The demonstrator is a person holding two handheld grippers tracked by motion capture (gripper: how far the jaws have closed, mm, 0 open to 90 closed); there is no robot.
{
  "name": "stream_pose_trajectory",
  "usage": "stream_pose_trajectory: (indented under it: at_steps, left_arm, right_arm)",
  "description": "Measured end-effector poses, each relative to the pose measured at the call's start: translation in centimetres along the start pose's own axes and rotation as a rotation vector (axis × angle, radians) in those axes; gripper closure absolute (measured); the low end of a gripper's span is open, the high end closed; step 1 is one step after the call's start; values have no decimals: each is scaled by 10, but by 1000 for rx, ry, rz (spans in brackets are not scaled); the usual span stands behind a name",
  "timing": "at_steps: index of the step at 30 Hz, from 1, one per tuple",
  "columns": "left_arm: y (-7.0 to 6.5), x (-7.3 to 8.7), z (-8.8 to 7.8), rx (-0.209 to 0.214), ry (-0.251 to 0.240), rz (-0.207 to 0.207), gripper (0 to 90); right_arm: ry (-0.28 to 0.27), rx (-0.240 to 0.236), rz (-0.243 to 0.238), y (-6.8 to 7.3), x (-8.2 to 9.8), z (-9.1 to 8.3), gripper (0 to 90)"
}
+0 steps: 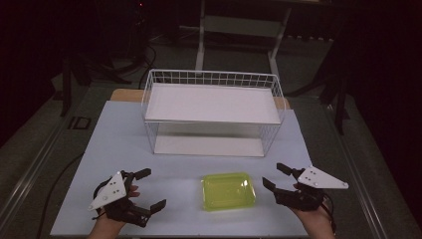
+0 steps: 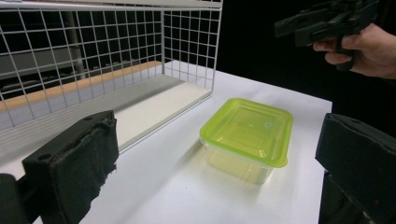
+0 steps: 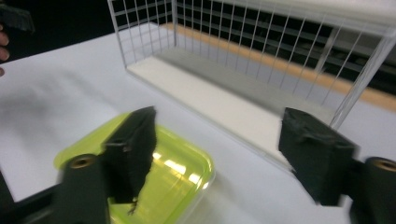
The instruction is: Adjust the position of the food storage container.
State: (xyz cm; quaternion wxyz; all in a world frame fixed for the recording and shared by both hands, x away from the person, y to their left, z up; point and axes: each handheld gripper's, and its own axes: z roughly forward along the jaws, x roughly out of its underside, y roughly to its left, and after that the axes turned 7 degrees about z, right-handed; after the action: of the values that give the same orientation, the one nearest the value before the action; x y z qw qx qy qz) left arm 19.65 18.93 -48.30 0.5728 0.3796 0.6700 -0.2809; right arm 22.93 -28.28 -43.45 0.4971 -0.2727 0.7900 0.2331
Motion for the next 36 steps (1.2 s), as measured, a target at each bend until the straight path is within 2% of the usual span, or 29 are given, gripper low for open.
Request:
stream_pose_trajectory:
  at_steps: [4,5,6,9,12,14,17,19,21,27,31,36]
  left_arm:
    - [-1,2,0,-3,6,-6,1]
    - [-1,2,0,-3,6,-6,1]
    - [-1,2,0,-2,4,-4,1]
    - [-1,1,1,-1,4,-2,1]
    - [-1,3,3,9,13,-1,1]
    - [-1,4,4,13,16,-5,1]
    - [-1,4,5,21,18,-5,1]
    - [-1,5,5,21,23,-1,1]
    - [-2,4,5,21,25,5,1]
    - [-3,5,7,32,28,-2,1]
    - [-3,5,7,39,34,2,1]
    - [-3,6,9,41,35,1,1]
  right_arm:
    - [34,36,7,-9,9,9,513]
    - [34,36,7,-9,9,9,513]
    - [64,26,35,-16,14,15,564]
    - [111,38,55,-23,22,24,650]
    - [149,55,48,-25,28,30,719]
    - [162,47,55,-26,32,33,770]
    - [183,39,45,-25,37,38,896]
    - [191,28,39,-24,38,39,898]
    - [222,3,28,-20,43,44,900]
    - [251,-42,10,-14,51,53,900]
    - [281,-52,-5,-12,56,57,900]
    - [289,-55,-4,-11,58,57,900]
